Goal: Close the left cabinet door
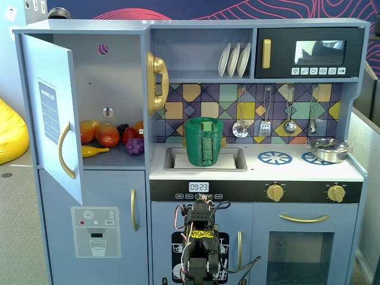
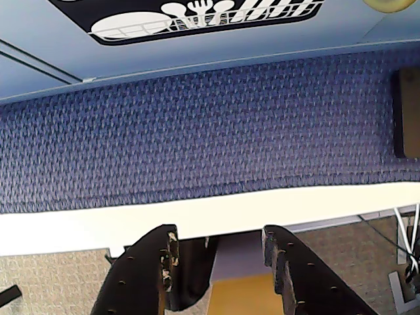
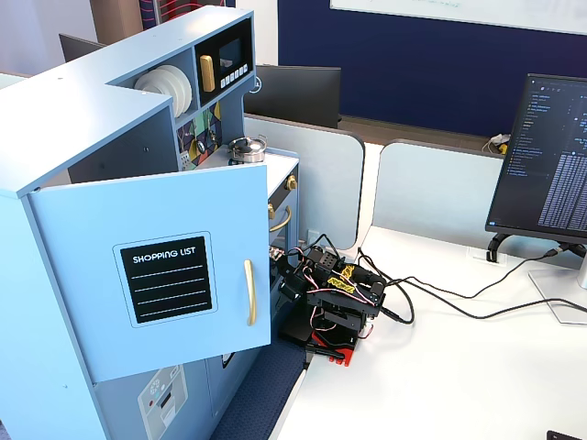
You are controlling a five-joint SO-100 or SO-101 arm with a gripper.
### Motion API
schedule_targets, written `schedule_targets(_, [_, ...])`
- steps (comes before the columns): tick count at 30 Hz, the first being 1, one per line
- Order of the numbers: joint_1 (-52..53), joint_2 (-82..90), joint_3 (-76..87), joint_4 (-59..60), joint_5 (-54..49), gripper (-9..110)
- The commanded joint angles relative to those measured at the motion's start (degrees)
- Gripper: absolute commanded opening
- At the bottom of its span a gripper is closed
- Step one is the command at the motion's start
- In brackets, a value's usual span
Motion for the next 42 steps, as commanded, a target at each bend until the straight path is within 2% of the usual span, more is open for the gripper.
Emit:
schedule_targets(1, [1.9,-0.5,0.8,9.5,3.1,0])
schedule_targets(11, [1.8,-0.4,0.8,9.5,3.1,0])
schedule_targets(14, [-1.5,-0.5,0.8,8.7,1.0,0])
schedule_targets(17, [-13.6,-0.7,-2.2,3.8,3.8,0])
schedule_targets(23, [-52.1,-5.7,-17.3,-13.3,4.6,0])
schedule_targets(27, [-75.2,-11.9,-24.8,-23.8,-5.9,0])
schedule_targets(32, [-98.1,-20.9,-29.4,-39.6,-17.0,0])
schedule_targets(36, [-108.5,-31.1,-35.7,-53.7,-17.5,0])
schedule_targets(42, [-113.4,-49.8,-48.9,-70.4,-19.2,0])
